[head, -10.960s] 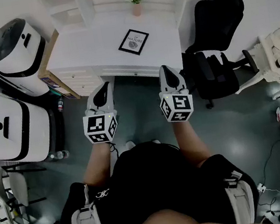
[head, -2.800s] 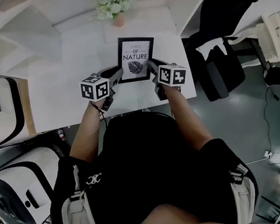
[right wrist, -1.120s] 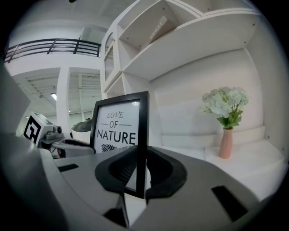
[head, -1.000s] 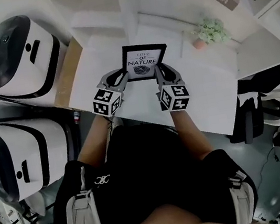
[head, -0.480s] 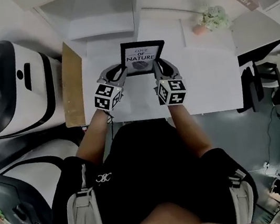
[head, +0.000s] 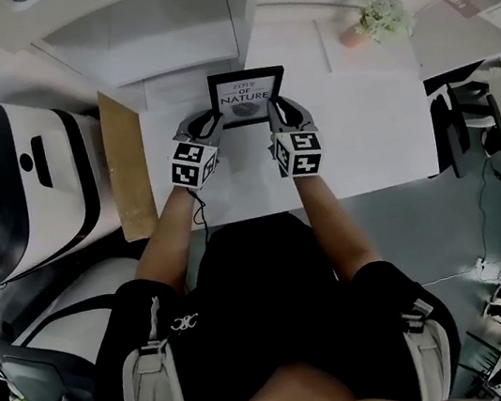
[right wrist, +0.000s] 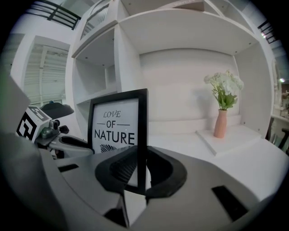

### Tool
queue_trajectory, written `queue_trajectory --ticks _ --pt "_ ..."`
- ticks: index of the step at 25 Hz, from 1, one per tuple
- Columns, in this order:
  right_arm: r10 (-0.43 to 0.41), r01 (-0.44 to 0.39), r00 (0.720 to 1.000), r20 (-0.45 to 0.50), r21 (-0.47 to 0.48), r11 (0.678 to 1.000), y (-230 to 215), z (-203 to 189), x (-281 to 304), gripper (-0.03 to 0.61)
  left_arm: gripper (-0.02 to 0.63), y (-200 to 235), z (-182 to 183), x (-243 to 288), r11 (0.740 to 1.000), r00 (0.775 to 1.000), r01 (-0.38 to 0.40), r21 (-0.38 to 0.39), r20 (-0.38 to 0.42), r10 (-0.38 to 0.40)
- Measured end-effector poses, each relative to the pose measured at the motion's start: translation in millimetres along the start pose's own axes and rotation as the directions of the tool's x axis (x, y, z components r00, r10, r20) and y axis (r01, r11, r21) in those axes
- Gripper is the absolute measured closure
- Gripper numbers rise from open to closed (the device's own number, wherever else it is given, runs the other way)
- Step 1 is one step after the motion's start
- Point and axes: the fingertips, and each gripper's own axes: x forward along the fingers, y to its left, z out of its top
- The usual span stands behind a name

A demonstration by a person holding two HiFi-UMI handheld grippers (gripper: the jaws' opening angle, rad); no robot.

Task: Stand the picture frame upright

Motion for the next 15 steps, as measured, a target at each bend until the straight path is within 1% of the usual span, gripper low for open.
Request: queue_trajectory --ticks 9,15 --pt "-0.012 0.012 0.999 -0.039 0.002 1.0 -15 -14 31 0.512 0.522 12 -12 28 1.0 1.0 -0.017 -0.017 -0.017 0.017" --pt "-0.016 0.015 0.998 -0.058 -0.027 1.0 -18 -19 39 0.511 0.522 18 -20 39 0.999 0.998 -0.046 -0.014 -0.045 0.045"
